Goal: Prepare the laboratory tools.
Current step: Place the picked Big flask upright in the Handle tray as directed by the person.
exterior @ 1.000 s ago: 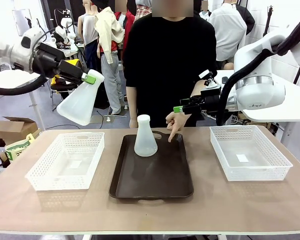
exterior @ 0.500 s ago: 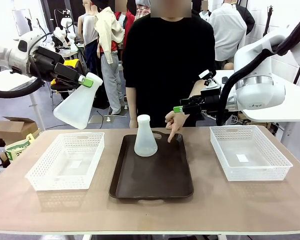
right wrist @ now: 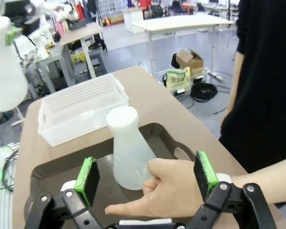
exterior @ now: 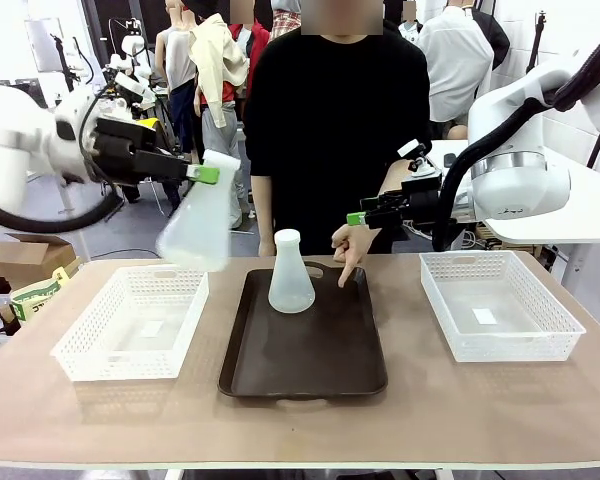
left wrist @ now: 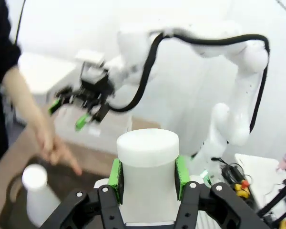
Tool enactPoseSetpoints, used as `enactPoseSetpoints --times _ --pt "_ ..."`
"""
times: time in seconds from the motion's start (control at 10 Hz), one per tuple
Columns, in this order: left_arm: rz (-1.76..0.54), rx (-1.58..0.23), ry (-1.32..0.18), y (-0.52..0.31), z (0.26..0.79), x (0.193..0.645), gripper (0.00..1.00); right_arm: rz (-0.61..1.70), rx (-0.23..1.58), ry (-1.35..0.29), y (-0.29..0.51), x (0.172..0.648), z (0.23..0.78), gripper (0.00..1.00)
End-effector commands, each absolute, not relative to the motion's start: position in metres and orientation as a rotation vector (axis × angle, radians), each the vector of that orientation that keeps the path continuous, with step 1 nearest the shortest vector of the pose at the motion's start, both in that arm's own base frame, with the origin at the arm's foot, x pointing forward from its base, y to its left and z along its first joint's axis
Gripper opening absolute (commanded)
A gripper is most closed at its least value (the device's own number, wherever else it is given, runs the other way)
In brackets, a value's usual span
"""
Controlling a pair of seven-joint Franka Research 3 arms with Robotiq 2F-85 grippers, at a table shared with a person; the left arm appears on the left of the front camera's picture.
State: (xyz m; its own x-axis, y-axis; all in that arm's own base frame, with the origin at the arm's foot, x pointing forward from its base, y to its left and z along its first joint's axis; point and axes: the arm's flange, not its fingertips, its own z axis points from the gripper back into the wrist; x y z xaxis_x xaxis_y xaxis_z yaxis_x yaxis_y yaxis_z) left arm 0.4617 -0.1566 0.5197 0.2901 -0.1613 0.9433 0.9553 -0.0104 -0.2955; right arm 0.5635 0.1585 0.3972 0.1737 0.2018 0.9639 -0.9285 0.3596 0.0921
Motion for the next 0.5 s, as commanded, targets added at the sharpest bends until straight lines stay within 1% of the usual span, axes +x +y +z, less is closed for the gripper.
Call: enactPoseSetpoints --times 0.0,0.2,0.4 --pt "-1.212 -1.395 -1.056 -0.178 0.492 0.428 0.0 0.957 0.849 -1.077 0.159 0.564 0.398 1.0" --pt "-1.233 -1.375 -1.191 -0.184 0.48 0.421 0.0 0.957 0.849 -1.077 0.159 0.564 0.398 1.0" --pt "-1.236 -1.338 -1.265 -0.192 0.467 0.419 0.0 0.957 0.849 -1.077 0.159 0.564 0.398 1.0"
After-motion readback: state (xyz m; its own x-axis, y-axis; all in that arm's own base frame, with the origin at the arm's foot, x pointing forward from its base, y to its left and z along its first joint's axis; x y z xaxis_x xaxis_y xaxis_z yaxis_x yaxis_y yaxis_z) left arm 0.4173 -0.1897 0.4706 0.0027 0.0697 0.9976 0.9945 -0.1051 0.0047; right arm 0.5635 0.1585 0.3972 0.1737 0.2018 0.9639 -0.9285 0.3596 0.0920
